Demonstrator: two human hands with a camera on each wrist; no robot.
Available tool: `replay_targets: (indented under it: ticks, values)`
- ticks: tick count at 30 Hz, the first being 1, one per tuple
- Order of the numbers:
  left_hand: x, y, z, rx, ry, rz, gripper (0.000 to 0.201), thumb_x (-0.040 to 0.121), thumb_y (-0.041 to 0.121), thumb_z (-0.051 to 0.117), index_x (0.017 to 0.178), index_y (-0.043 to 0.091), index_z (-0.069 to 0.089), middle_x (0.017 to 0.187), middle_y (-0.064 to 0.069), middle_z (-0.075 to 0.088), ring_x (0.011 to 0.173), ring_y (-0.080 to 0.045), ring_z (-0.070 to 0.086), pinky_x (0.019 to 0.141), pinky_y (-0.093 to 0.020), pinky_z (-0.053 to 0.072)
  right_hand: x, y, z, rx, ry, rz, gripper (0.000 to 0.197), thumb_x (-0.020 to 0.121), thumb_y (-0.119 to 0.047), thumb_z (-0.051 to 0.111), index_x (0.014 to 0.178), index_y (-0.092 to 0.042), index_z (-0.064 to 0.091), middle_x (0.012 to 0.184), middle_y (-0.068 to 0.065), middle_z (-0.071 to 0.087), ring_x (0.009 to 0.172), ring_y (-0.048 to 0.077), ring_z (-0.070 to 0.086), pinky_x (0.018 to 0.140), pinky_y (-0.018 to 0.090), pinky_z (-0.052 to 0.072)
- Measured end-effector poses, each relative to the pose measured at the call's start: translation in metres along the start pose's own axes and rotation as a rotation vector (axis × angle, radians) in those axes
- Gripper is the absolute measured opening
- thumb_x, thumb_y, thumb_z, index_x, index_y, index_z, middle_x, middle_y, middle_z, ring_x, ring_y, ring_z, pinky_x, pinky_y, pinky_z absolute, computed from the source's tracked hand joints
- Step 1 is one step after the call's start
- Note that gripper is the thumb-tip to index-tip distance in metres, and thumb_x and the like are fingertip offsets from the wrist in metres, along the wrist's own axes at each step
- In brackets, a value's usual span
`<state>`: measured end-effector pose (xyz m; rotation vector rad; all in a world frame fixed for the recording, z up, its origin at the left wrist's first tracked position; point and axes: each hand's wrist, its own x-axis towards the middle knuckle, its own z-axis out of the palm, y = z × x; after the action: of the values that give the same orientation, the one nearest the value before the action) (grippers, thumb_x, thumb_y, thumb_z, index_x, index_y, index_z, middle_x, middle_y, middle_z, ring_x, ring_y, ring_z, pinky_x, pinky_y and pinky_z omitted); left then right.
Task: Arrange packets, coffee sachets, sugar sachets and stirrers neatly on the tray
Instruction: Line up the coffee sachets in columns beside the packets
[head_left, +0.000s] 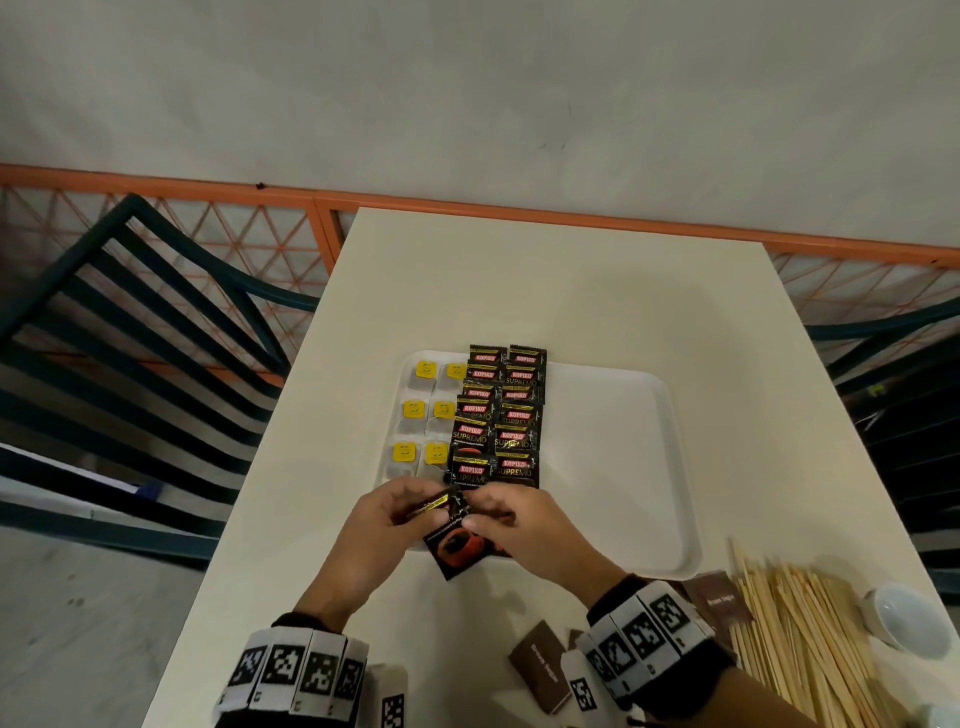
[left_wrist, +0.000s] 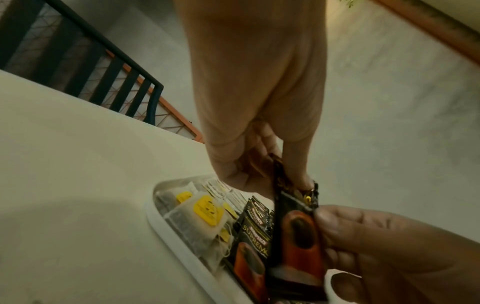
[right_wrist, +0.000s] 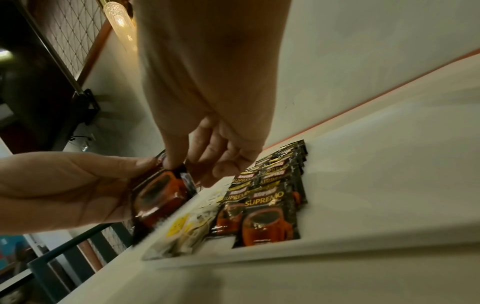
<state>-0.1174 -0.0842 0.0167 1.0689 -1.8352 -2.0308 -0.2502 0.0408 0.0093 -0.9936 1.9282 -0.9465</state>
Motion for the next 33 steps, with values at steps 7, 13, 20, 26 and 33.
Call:
replay_targets:
  ticks: [7, 13, 20, 26, 33]
  values:
    - [-0.007, -0.01, 0.002, -0.045, 0.19, 0.047, 0.011, 0.086, 0.001, 0.059, 0.084, 0.011, 0.064, 0.084, -0.002, 0.068, 0.072, -0.01, 0.06, 0.06, -0.015, 0.047, -0.002, 0.0, 0.012, -0.024, 0.01, 0.016, 0.006, 0.088, -0.022, 0.059, 0.088, -0.016, 0.06, 0.072, -0.013, 0.054, 0.067, 0.004, 0.054, 0.064, 0.012, 0.041]
    - [-0.022, -0.018, -0.02, 0.134, 0.14, 0.008, 0.009, 0.091, 0.016, 0.057, 0.095, 0.021, 0.063, 0.097, 0.005, 0.066, 0.086, -0.011, 0.06, 0.069, -0.017, 0.042, 0.005, 0.01, 0.008, -0.1, 0.18, 0.203, 0.021, 0.089, -0.022, 0.058, 0.098, -0.005, 0.064, 0.098, 0.008, 0.067, 0.087, 0.016, 0.057, 0.065, 0.015, 0.038]
    - [-0.04, -0.033, -0.028, 0.322, 0.005, 0.016, 0.013, 0.09, 0.017, 0.058, 0.091, 0.027, 0.065, 0.094, 0.007, 0.068, 0.086, -0.009, 0.064, 0.074, -0.018, 0.046, 0.013, 0.013, 0.021, -0.122, 0.322, 0.263, 0.021, 0.086, -0.018, 0.063, 0.097, 0.0, 0.064, 0.097, 0.013, 0.067, 0.078, 0.014, 0.053, 0.058, 0.011, 0.036]
    - [-0.044, -0.035, -0.016, 0.427, -0.149, 0.049, 0.014, 0.087, 0.017, 0.062, 0.089, 0.03, 0.063, 0.091, 0.008, 0.066, 0.08, -0.008, 0.062, 0.068, -0.012, 0.047, 0.01, 0.016, 0.029, -0.083, 0.402, 0.287, 0.021, 0.082, -0.015, 0.067, 0.091, 0.002, 0.061, 0.085, 0.011, 0.062, 0.075, 0.015, 0.051, 0.057, 0.013, 0.036]
    - [-0.04, -0.041, 0.005, 0.678, -0.401, 0.135, 0.013, 0.087, 0.017, 0.061, 0.092, 0.029, 0.057, 0.093, 0.011, 0.061, 0.083, -0.005, 0.06, 0.072, -0.01, 0.048, -0.019, 0.009, 0.013, -0.114, 0.443, 0.233, 0.014, 0.086, -0.02, 0.063, 0.089, -0.006, 0.064, 0.073, -0.004, 0.06, 0.063, 0.004, 0.049, 0.052, 0.005, 0.038]
